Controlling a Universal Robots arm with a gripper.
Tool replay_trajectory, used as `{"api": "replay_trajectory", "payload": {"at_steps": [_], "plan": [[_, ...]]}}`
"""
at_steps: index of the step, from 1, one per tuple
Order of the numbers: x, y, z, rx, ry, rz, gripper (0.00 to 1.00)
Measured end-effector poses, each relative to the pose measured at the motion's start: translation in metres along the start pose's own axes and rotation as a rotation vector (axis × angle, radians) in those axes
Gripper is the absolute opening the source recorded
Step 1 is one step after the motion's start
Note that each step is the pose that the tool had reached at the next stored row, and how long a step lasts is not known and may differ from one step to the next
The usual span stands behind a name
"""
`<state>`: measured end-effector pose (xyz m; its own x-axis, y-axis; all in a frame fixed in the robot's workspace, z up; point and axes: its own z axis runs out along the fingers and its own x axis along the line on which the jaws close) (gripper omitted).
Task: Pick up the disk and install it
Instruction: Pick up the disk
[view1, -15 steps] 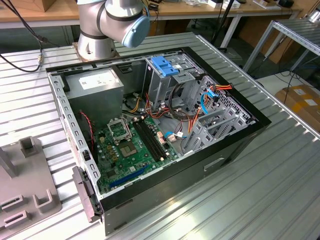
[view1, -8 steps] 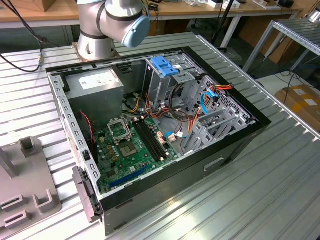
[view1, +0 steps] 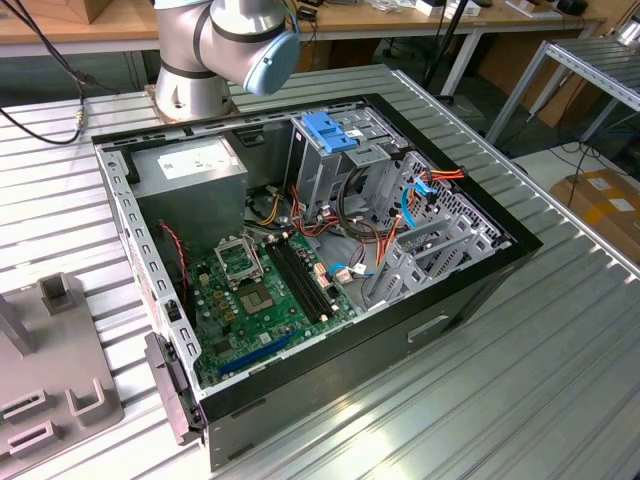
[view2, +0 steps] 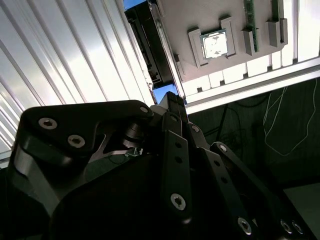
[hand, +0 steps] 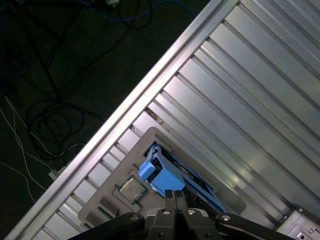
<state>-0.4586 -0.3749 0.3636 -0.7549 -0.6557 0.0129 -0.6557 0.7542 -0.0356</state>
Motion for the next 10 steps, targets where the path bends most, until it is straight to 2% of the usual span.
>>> {"api": "replay_trajectory", "payload": {"at_steps": [7,10], "plan": [[0.0000,0.0000,0.0000,0.0000,-0.0001,-0.001,0.11],[0.0000,0.0000,0.0000,0.0004,-0.0011,-0.031,0.11]]}}
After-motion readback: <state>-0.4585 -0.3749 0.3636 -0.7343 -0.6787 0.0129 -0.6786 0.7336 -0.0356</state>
